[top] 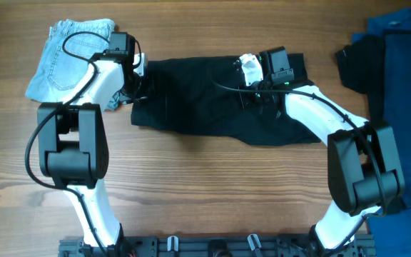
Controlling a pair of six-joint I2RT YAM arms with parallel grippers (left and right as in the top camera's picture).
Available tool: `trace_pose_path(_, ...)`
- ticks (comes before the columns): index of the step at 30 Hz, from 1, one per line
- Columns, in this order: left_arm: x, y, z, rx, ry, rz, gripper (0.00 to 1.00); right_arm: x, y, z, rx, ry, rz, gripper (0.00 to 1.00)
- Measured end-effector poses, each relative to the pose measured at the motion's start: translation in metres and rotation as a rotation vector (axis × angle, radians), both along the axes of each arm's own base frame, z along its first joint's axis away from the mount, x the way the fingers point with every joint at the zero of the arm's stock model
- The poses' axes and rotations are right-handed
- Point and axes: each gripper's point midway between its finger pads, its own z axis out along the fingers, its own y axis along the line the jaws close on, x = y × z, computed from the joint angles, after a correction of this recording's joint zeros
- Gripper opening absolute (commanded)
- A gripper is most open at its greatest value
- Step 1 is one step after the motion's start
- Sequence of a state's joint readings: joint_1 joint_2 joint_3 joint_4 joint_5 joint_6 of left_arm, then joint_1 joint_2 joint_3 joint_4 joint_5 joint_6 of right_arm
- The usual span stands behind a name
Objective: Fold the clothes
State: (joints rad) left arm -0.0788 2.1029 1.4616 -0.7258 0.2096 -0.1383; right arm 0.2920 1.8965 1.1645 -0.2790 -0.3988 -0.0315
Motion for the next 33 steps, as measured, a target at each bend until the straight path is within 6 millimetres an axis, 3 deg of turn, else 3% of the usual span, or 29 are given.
trace_pose_path(4, -0.001, 0.001, -0.004, 0.004, 0.008, 0.0, 0.1, 0.003, 0.001, 0.002, 0.005, -0.012, -0.002, 0.04)
trace_pose_path(5, -0.001, 0.001, -0.004, 0.003, 0.008, -0.001, 0.04, 0.007, 0.003, 0.004, 0.023, -0.022, -0.016, 0.04)
trace_pose_path(8, 0.0, -0.003, -0.005, -0.016, 0.005, -0.007, 0.04, 0.008, 0.007, 0.005, 0.092, 0.038, -0.094, 0.04)
trace_pose_path(15, -0.001, -0.004, 0.006, -0.019, 0.031, -0.008, 0.04, -0.032, 0.018, -0.006, 0.221, 0.393, -0.262, 0.04)
trace_pose_path(17, 0.007, -0.006, 0.021, -0.02, 0.017, -0.011, 0.04, -0.046, 0.021, -0.01, 0.213, 0.469, -0.279, 0.05)
trace_pose_path(22, 0.024, -0.011, 0.054, -0.027, -0.049, -0.012, 0.05, -0.06, 0.038, -0.014, 0.205, 0.511, -0.261, 0.05)
trace_pose_path(24, 0.026, -0.016, 0.069, -0.031, -0.082, -0.018, 0.06, -0.066, 0.044, -0.024, 0.195, 0.549, -0.27, 0.05)
trace_pose_path(28, 0.027, -0.026, 0.104, -0.041, -0.162, -0.041, 0.06, -0.069, 0.043, -0.044, 0.186, 0.622, -0.33, 0.08)
trace_pose_path(33, 0.03, -0.027, 0.135, -0.051, -0.241, -0.04, 0.08, -0.067, 0.05, -0.043, 0.21, 0.638, -0.37, 0.09)
